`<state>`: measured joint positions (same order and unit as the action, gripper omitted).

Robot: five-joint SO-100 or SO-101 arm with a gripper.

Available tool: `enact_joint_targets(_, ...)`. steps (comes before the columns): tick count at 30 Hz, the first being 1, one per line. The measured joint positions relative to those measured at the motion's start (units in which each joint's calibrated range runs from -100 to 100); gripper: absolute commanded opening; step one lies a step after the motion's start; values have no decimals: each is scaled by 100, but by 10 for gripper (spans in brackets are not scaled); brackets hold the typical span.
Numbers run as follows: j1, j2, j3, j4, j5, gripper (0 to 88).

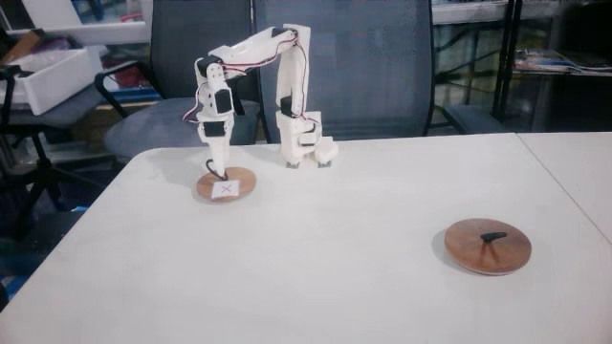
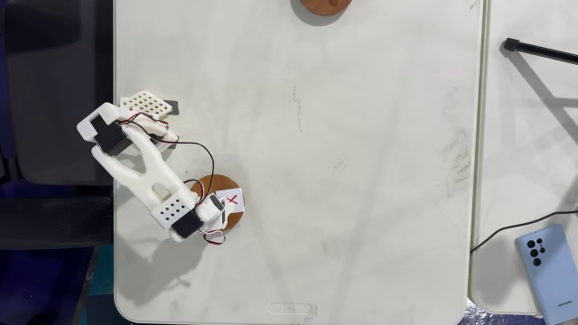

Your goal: Pick the lid with the red cross and place it on the side.

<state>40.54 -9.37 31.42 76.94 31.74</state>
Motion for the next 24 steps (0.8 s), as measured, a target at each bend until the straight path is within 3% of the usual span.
enact_joint_targets(8, 0, 0, 9, 0, 233, 196)
enact_joint_targets(24, 0, 0, 9, 0, 244, 196)
